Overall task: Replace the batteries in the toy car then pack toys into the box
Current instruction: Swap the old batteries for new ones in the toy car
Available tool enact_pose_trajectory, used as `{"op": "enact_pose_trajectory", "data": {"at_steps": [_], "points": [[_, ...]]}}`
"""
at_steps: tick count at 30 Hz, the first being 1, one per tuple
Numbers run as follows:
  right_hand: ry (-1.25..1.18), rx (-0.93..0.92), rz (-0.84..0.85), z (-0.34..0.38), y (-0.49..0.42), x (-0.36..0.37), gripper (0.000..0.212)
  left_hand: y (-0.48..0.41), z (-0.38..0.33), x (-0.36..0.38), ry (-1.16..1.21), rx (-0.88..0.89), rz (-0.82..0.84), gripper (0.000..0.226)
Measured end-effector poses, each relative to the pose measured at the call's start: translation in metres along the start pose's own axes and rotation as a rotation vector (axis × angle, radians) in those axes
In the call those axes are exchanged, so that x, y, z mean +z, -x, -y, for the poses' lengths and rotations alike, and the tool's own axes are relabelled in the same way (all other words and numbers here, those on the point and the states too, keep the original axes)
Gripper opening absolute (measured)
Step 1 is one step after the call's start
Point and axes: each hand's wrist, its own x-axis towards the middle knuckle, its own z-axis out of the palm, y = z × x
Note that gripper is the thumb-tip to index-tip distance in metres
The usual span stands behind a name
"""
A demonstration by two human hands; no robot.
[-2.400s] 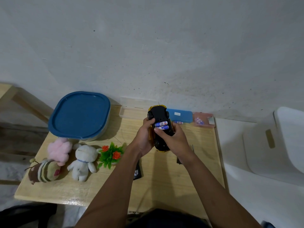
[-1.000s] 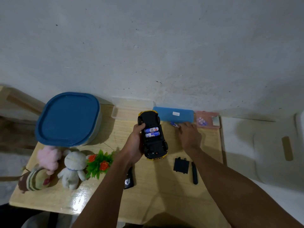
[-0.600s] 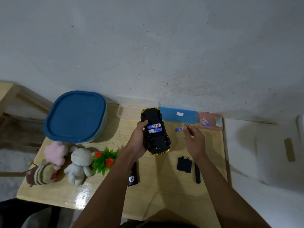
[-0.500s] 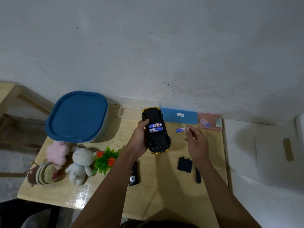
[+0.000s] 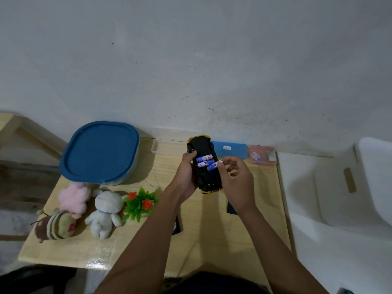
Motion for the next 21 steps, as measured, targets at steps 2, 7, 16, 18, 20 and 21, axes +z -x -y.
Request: {"op": "enact_pose_trajectory", "data": {"at_steps": [2, 7, 16, 18, 20, 21], "points": [[0.009, 0.007, -0.040, -0.001, 0.004, 0.002, 0.013, 0.003, 0.000, 0.001, -0.006, -0.006, 0.004, 0.049], [0.037, -0.047, -0.048, -0.005, 0.010, 0.009, 0.011, 0.006, 0.003, 0.000, 0.013, 0.002, 0.014, 0.052], [0.352, -0.245, -0.067, -0.008, 0.020, 0.012, 0.019, 0.007, 0.005, -0.002, 0.017, 0.026, 0.018, 0.053], [0.481, -0.280, -0.035, -0.008, 0.021, 0.011, 0.023, 0.009, 0.003, -0.002, 0.010, 0.034, 0.035, 0.045], [0.568, -0.313, 0.002, -0.010, 0.022, 0.010, 0.025, 0.010, 0.002, -0.002, -0.005, 0.034, 0.042, 0.040], [0.589, -0.324, 0.022, -0.011, 0.023, 0.010, 0.025, 0.010, 0.003, -0.004, -0.010, 0.033, 0.045, 0.040]]}}
